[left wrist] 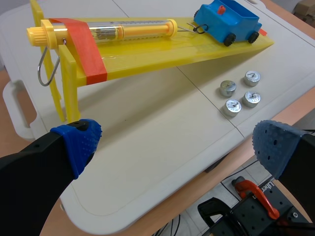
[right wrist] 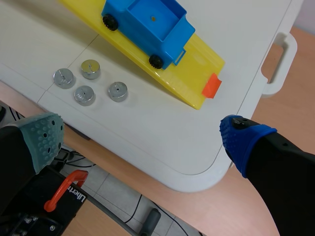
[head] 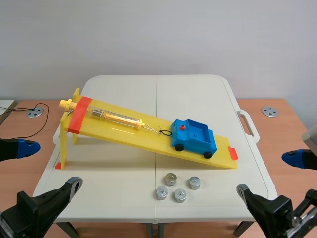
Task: Place the four metal weights on the blue cart on the ramp.
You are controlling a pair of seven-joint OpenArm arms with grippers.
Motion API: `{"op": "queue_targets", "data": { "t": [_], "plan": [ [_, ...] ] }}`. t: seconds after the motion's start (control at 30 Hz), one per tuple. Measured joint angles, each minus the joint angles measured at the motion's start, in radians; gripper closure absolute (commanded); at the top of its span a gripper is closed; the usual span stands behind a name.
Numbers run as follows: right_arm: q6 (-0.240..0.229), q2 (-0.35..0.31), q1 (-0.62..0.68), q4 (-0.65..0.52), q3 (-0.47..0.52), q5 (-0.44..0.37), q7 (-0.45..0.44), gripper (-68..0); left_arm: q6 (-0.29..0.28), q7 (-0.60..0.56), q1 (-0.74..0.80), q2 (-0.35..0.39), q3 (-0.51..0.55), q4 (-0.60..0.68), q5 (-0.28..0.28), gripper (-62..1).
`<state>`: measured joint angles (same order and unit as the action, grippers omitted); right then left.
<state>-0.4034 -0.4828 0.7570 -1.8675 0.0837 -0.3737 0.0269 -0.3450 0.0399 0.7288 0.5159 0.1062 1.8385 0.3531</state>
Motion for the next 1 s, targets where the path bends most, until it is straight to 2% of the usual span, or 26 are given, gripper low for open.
{"op": "queue_targets", "data": {
  "t": [0.7,1.0],
  "plan": [
    [0.0,0.0,0.0,0.0,0.0,0.001,0.0,-65.9,0.0,0.0,0.0,0.0,0.0,0.0,0.0,-62.3],
    [0.0,0.002,-0.001,0.0,0.0,0.031,0.009,-65.9,0.0,0.0,0.0,0.0,0.0,0.0,0.0,-62.3]
  ]
}}
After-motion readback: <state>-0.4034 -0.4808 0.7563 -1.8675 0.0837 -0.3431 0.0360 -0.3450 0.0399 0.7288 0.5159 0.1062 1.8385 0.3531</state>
